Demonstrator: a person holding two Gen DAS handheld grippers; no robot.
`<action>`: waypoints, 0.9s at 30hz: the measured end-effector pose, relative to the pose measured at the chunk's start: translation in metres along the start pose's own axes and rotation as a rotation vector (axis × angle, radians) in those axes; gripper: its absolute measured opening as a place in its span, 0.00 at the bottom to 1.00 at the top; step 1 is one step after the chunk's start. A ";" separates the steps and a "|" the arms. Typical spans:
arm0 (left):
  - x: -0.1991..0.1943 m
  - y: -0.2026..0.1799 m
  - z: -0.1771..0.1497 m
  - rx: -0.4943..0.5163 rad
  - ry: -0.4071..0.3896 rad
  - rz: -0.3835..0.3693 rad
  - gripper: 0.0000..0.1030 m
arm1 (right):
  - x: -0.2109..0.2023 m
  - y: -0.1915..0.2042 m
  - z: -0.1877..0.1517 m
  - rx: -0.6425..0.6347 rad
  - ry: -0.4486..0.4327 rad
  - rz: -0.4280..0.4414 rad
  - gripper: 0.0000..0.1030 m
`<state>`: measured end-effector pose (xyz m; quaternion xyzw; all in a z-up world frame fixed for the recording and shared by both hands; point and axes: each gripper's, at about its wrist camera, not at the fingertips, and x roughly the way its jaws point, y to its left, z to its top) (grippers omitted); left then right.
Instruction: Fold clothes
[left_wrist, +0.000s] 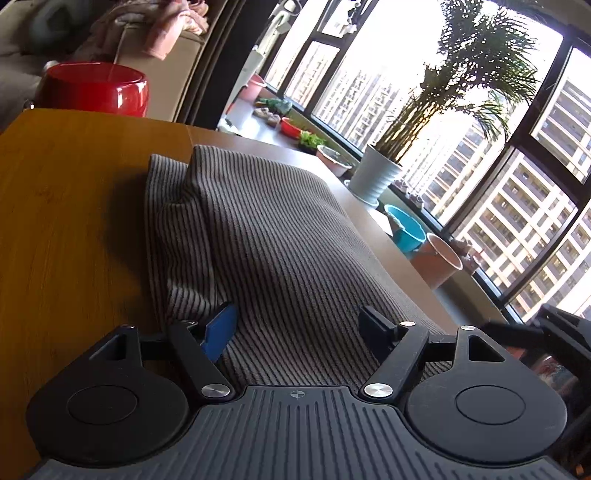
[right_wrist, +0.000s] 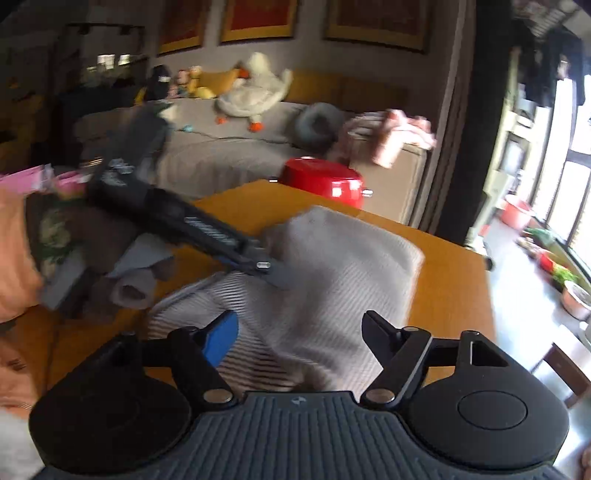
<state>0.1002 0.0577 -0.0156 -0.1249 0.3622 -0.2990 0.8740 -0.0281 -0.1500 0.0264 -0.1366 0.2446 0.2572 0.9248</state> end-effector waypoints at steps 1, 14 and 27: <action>0.000 -0.001 0.000 0.007 -0.001 0.005 0.78 | 0.000 0.009 0.001 -0.041 0.008 0.058 0.70; -0.017 0.005 0.005 -0.019 -0.011 -0.010 0.80 | 0.043 0.071 -0.012 -0.374 0.078 0.097 0.64; -0.094 -0.012 -0.023 0.403 -0.035 0.080 0.93 | 0.079 -0.020 0.004 0.326 0.166 0.304 0.32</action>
